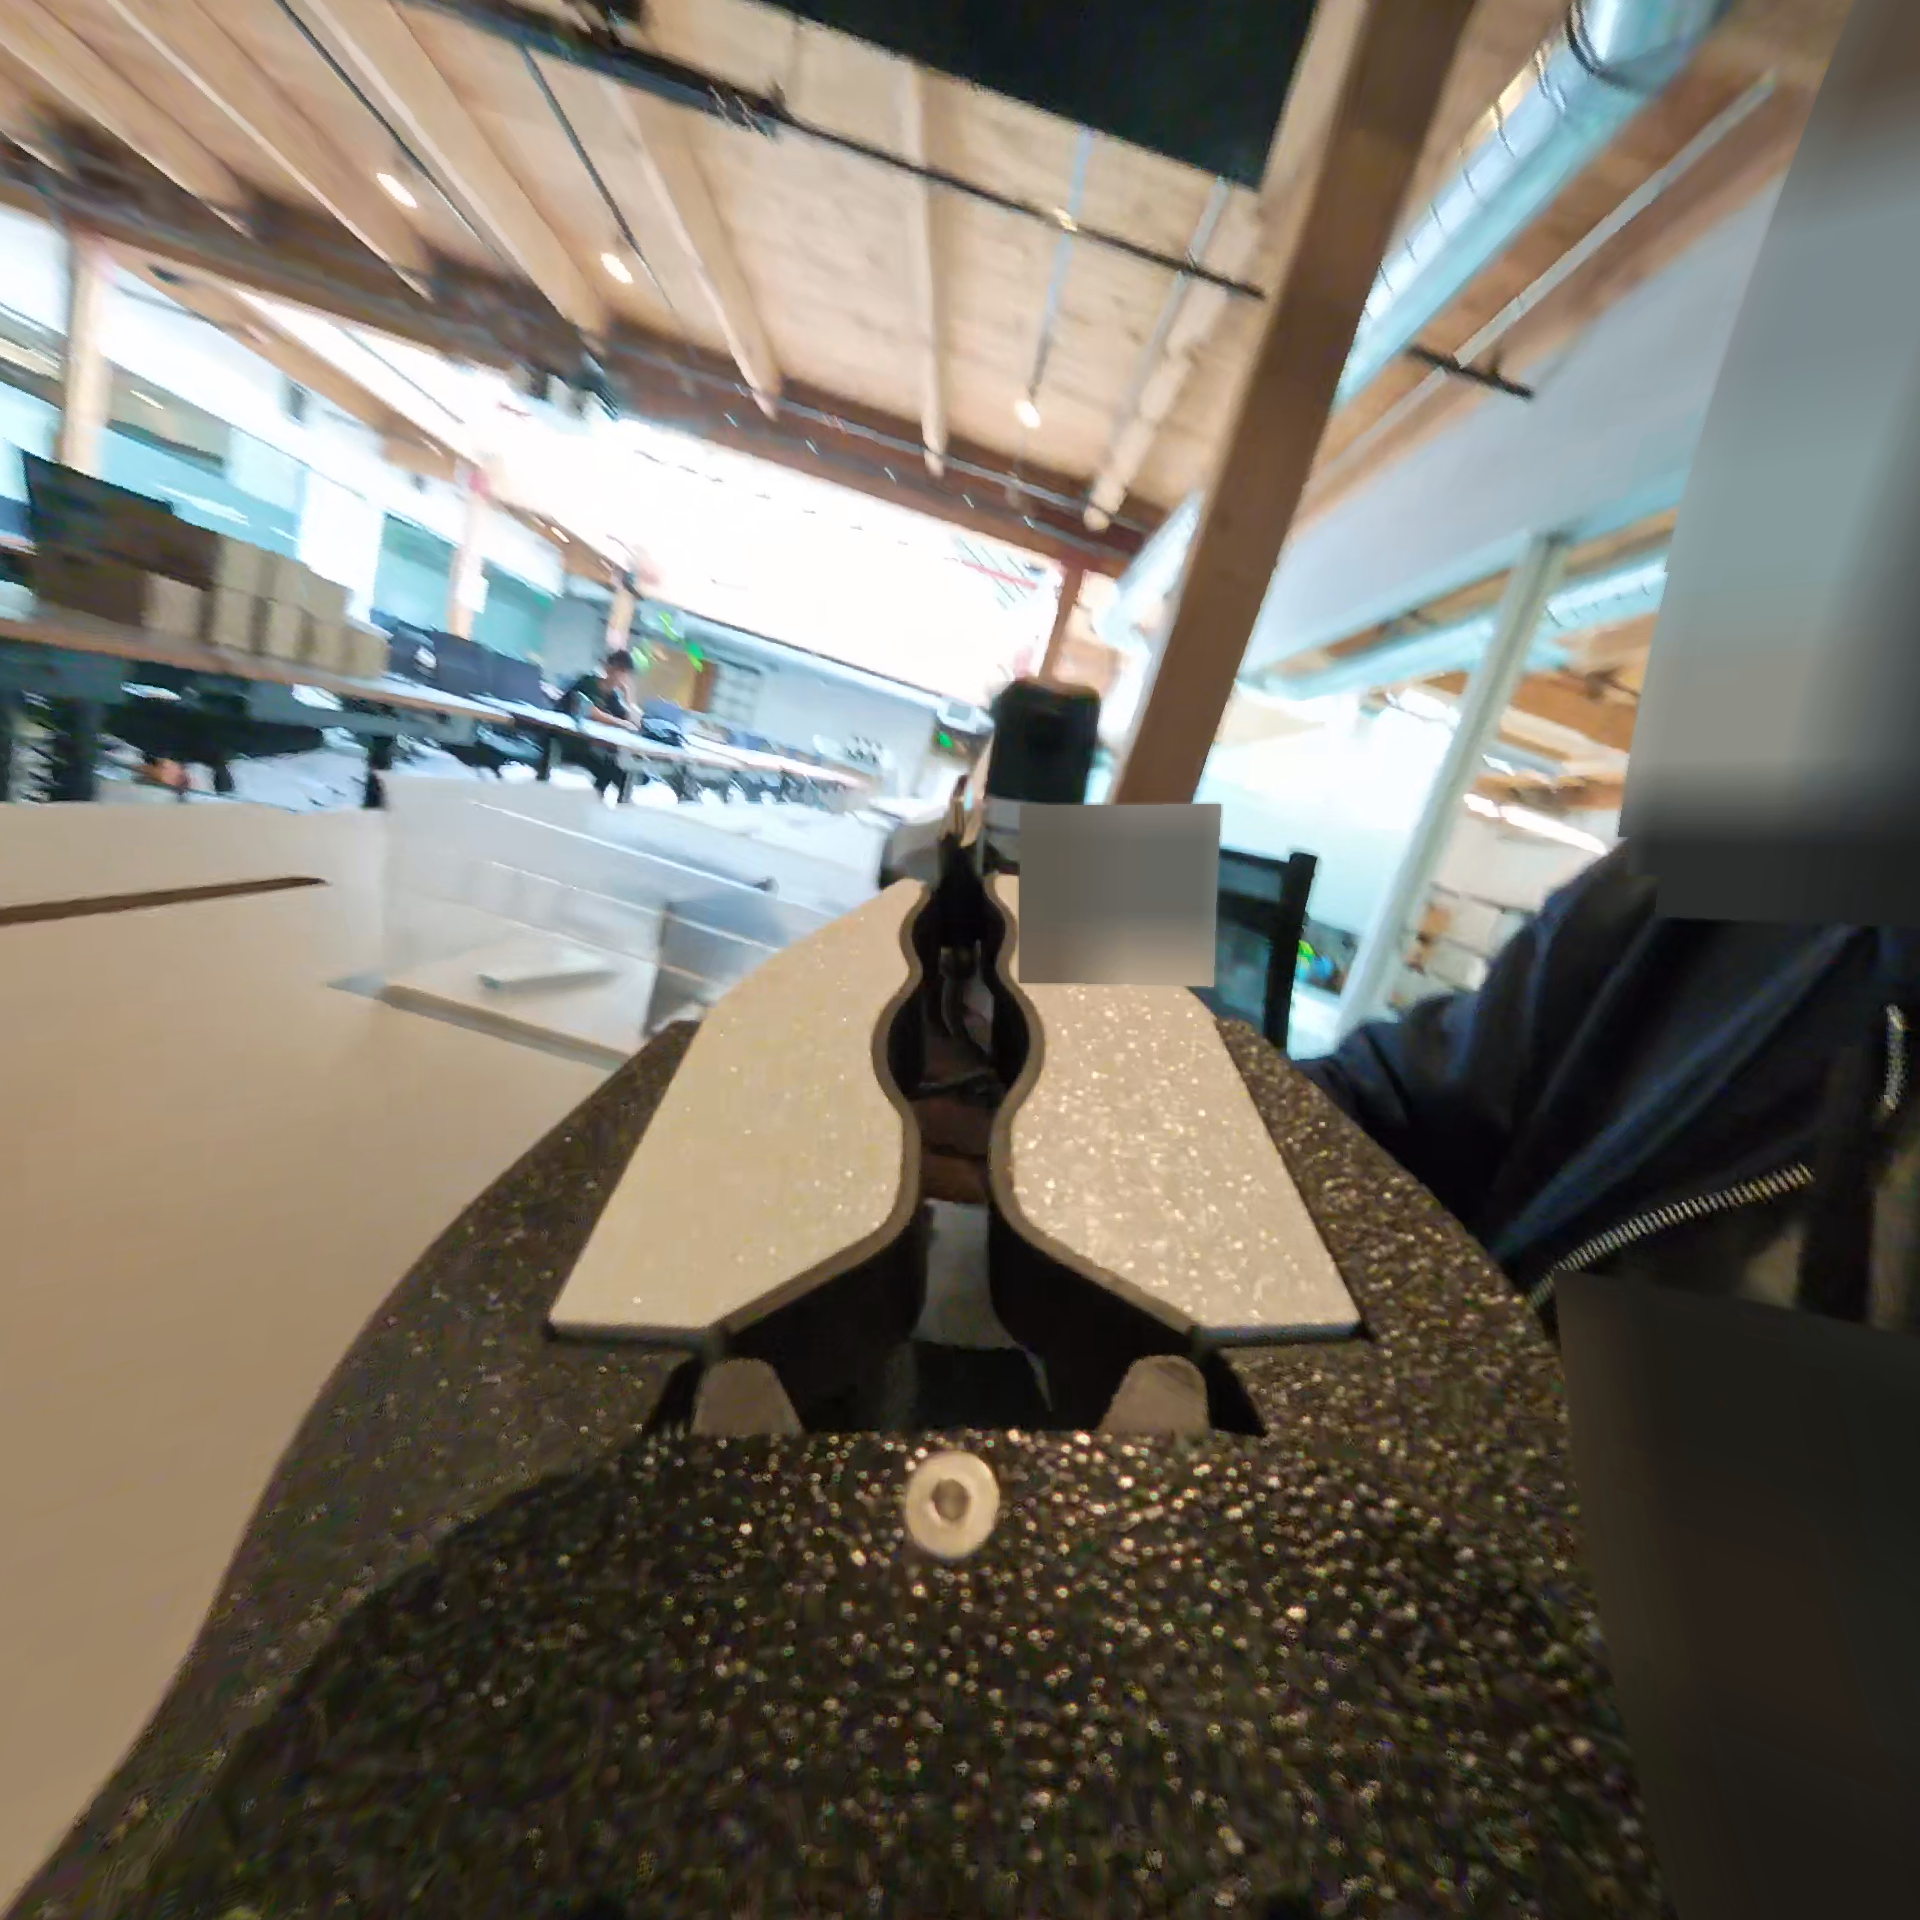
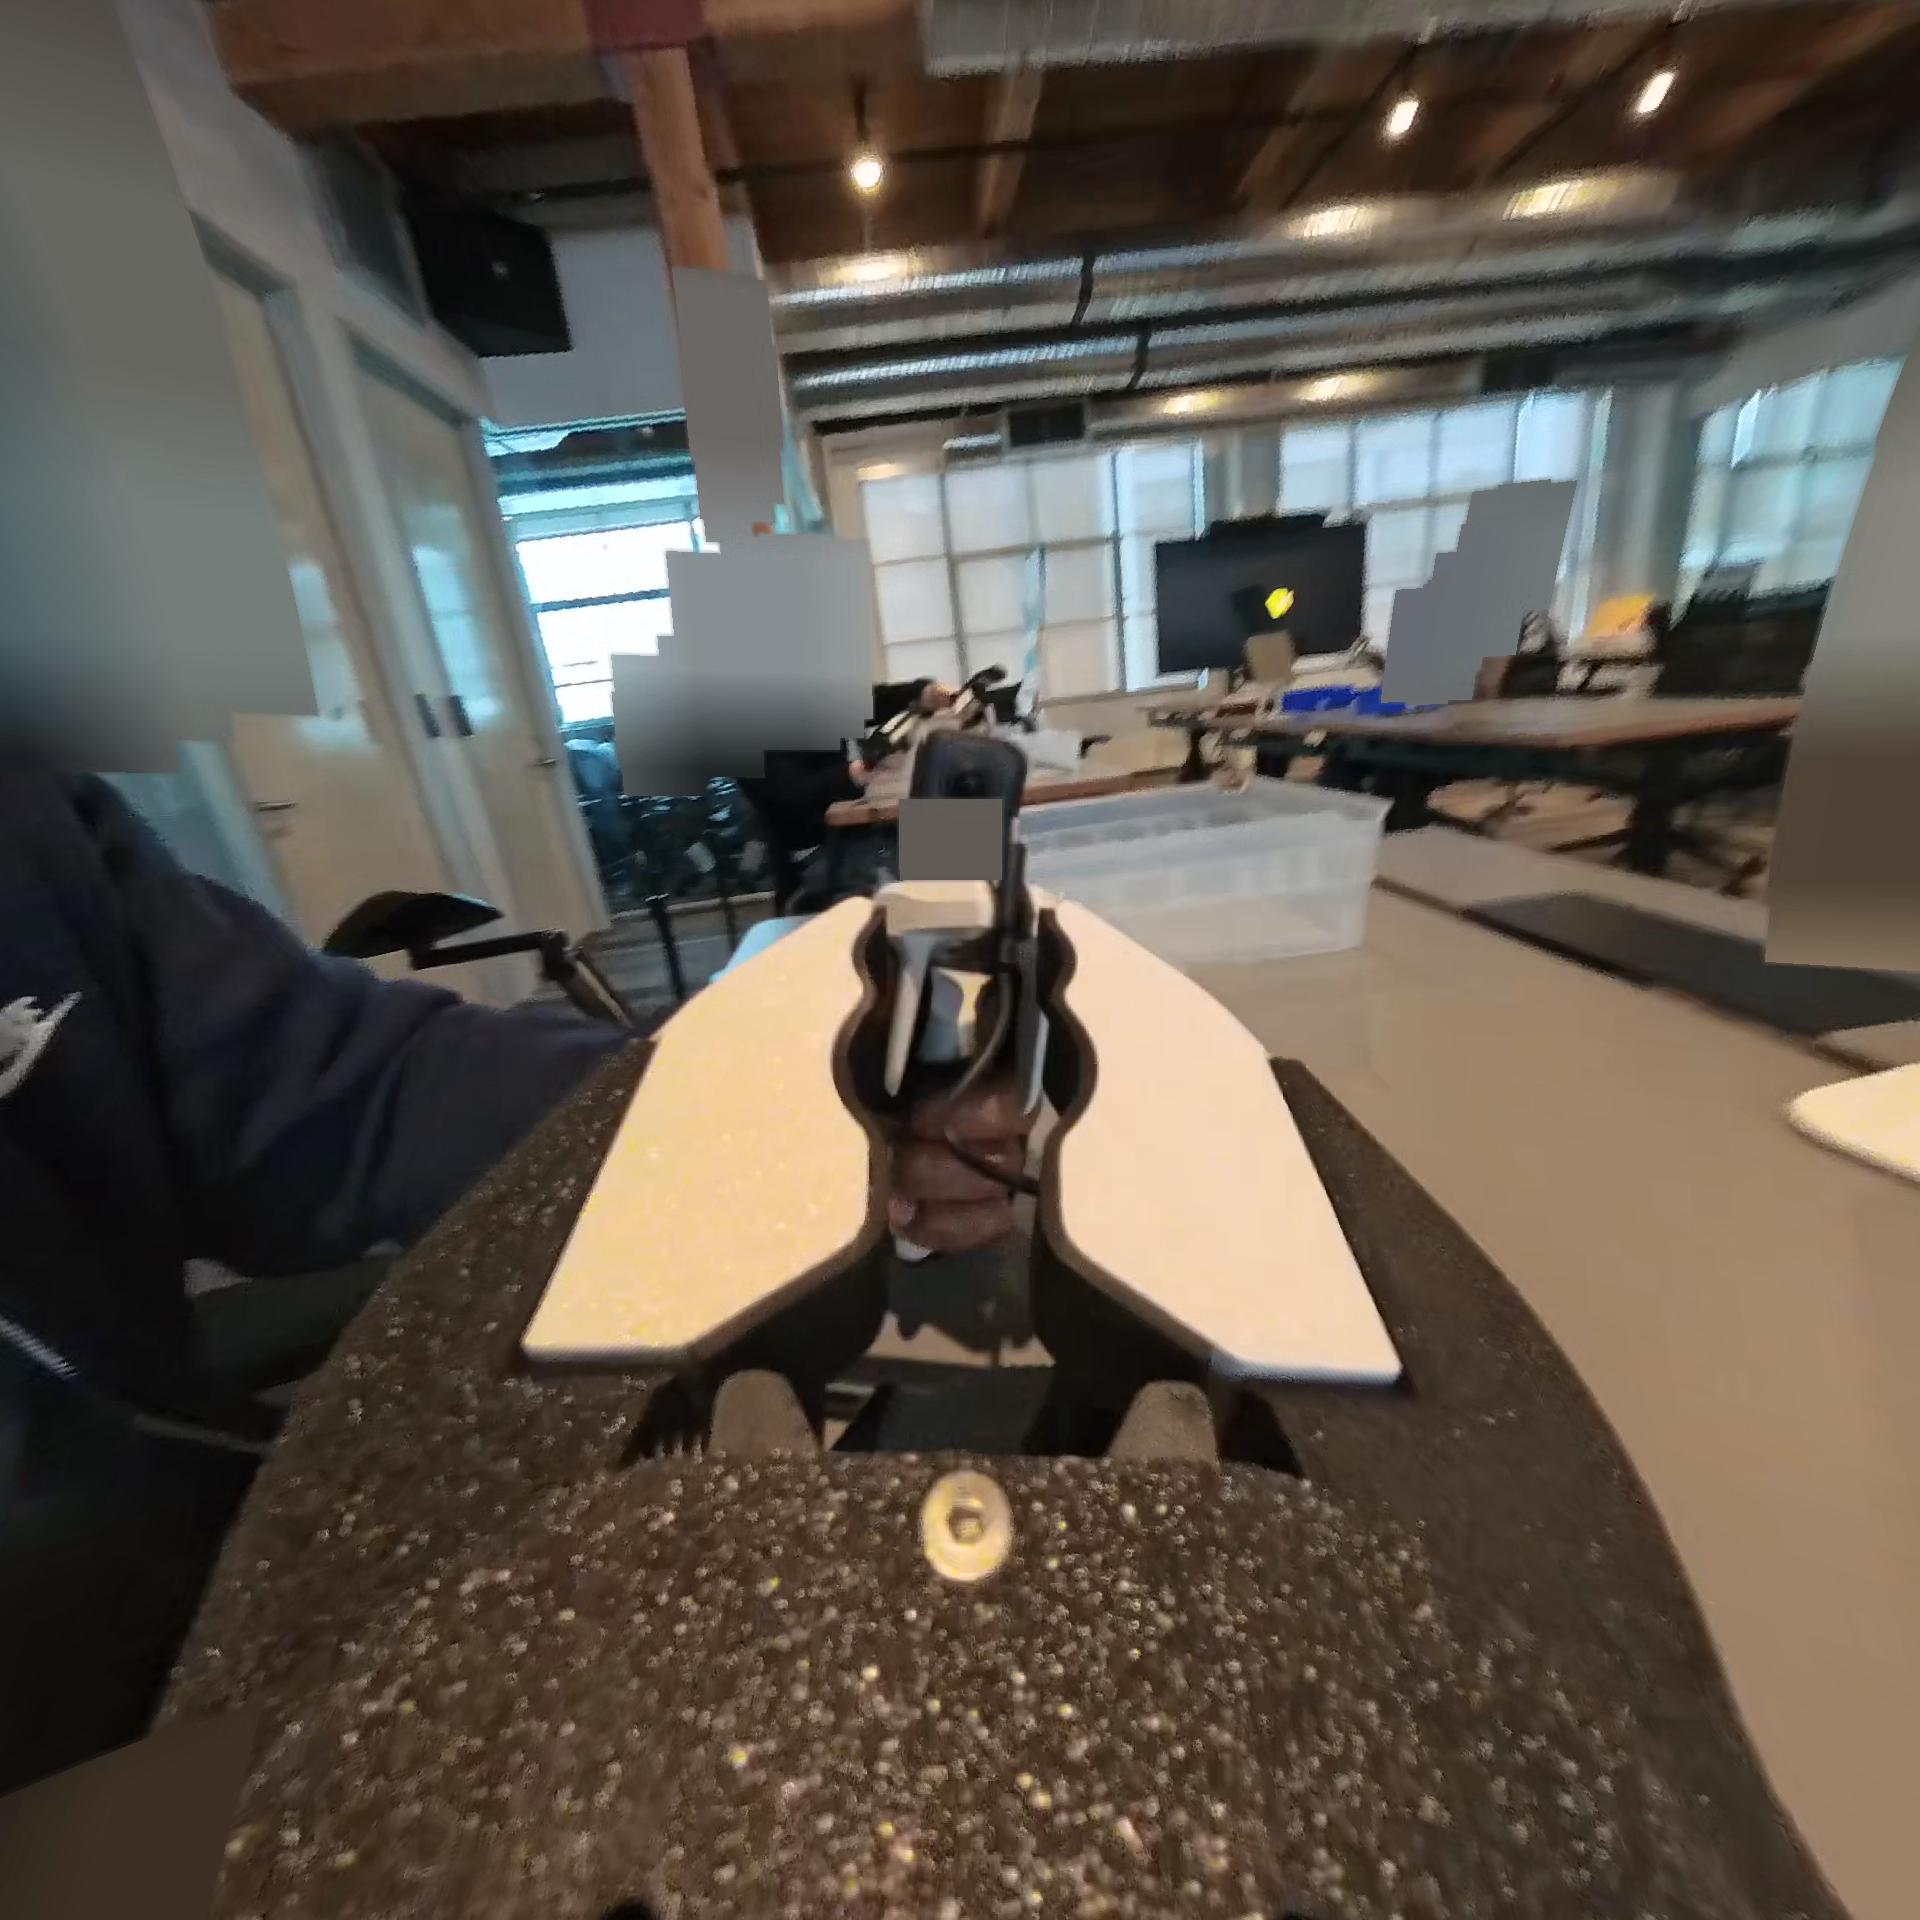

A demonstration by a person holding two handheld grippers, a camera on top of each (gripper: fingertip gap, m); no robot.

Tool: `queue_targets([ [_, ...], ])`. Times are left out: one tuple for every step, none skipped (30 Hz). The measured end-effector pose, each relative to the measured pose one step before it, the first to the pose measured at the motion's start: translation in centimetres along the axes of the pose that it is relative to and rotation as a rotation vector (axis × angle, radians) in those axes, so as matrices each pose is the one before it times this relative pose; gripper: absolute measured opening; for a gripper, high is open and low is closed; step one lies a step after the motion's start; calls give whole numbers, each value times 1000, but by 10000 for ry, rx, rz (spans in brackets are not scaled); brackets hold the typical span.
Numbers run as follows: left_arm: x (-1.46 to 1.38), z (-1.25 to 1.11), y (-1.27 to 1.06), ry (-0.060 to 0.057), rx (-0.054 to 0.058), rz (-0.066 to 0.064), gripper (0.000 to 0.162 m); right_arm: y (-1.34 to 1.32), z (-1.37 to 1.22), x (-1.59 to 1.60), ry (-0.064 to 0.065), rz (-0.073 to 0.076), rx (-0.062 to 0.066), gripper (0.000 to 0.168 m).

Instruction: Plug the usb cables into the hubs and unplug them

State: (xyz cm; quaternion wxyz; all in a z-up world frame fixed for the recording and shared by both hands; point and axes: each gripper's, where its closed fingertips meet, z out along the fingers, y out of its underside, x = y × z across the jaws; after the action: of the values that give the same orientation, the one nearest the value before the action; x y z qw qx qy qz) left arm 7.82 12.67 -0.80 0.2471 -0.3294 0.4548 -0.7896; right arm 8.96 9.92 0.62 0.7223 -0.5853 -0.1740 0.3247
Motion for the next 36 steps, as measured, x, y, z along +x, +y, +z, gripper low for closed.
queue_targets([
  [-532, -377, -682, -297, 455, -50, 7, -590, -94, -263, 166, -491, 214, 27],
  [-469, -382, -727, -249, 508, -84, 7, -400, -4, -431, 56, -503, 80, 25],
  [-423, -353, -677, -209, 487, -113, 7, -111, 120, -605, -76, -440, -64, 22],
  [-385, -308, -605, -189, 451, -107, 7, 199, 271, -645, -144, -268, -167, 19],
  [-288, -228, -481, -129, 375, -107, 7, 529, 419, -584, -162, -21, -262, 17],
  [-203, -140, -362, -99, 313, -78, 7, 831, 557, -444, -122, 179, -350, 17],
  [-55, -55, -272, -19, 269, -97, 7, 1038, 618, -210, -2, 252, -383, 17],
  [106, 32, -187, 68, 237, -119, 7, 1108, 637, 15, 142, 251, -384, 17],
  [125, 88, -148, 36, 229, -43, 6, 1075, 589, 189, 246, 240, -347, 17],
  [230, 139, -111, 74, 190, -10, 6, 910, 523, 328, 321, 232, -261, 18],
  [343, 186, 1, 157, 102, -16, 6, 599, 408, 351, 312, 208, -103, 20],
  [356, 216, 128, 173, 7, -8, 6, 198, 270, 294, 255, 136, 99, 21],
  [283, 186, 180, 131, -24, 27, 6, -98, 149, 264, 240, 39, 224, 22],
  [255, 148, 156, 112, 0, 33, 6, -311, 56, 320, 285, -20, 283, 24],
  [230, 102, 112, 129, 23, -10, 6, -423, -44, 282, 272, -20, 305, 26],
  [156, 88, 81, 99, 37, -51, 7, -466, -81, 149, 173, -8, 276, 27],
  [87, 56, 65, 71, 49, -65, 7, -415, -104, 167, 162, -27, 216, 27],
  [84, 63, 52, 72, 59, -59, 6, -284, -66, 212, 175, -47, 131, 27],
  [62, 79, 75, 63, 41, -45, 7, -123, -20, 102, 64, -18, 47, 27],
  [50, 95, 107, 64, 9, -42, 7, -62, 4, -14, -37, 30, 25, 26],
  [76, 129, 151, 78, -22, -38, 6, -37, -19, 67, 7, 36, 16, 26],
  [99, 139, 182, 85, -56, -21, 6, -43, -42, 211, 90, -14, -5, 26],
  [149, 130, 178, 103, -47, 3, 6, -139, -94, 302, 130, -72, 20, 25],
  [198, 115, 138, 119, -33, 16, 6, -278, -150, 330, 126, -89, 86, 24],
  [184, 104, 104, 117, -25, 13, 6, -386, -199, 369, 132, -83, 136, 24],
  [170, 51, 0, 104, 22, 12, 6, -441, -236, 436, 165, -87, 165, 23],
  [101, 20, -102, 67, 56, -3, 6, -447, -238, 441, 163, -94, 165, 23],
  [13, -19, -127, 20, 56, -5, 6, -425, -230, 395, 141, -81, 163, 23],
  [20, -44, -157, 27, 64, -12, 6, -467, -251, 458, 203, -53, 212, 28],
  [37, -45, -127, 39, 47, -15, 6, -507, -230, 442, 187, -34, 236, 29],
  [4, -25, -60, 0, 10, 4, 6, -457, -200, 307, 78, -11, 194, 30],
  [-28, -10, 31, -7, -40, -3, 6, -436, -179, 333, 91, 8, 184, 30],
  [31, 20, 33, 26, -23, -10, 6, -403, -166, 341, 104, 23, 175, 29],
  [35, 16, 28, 26, -6, -4, 6, -217, -82, 233, 2, 64, 66, 29],
  [-6, 14, 9, -3, -4, 6, 6, -23, -22, 117, -77, 119, -49, 29],
  [-17, -14, -39, -20, 10, 25, 6, 89, 1, 107, -76, 140, -125, 29],
])
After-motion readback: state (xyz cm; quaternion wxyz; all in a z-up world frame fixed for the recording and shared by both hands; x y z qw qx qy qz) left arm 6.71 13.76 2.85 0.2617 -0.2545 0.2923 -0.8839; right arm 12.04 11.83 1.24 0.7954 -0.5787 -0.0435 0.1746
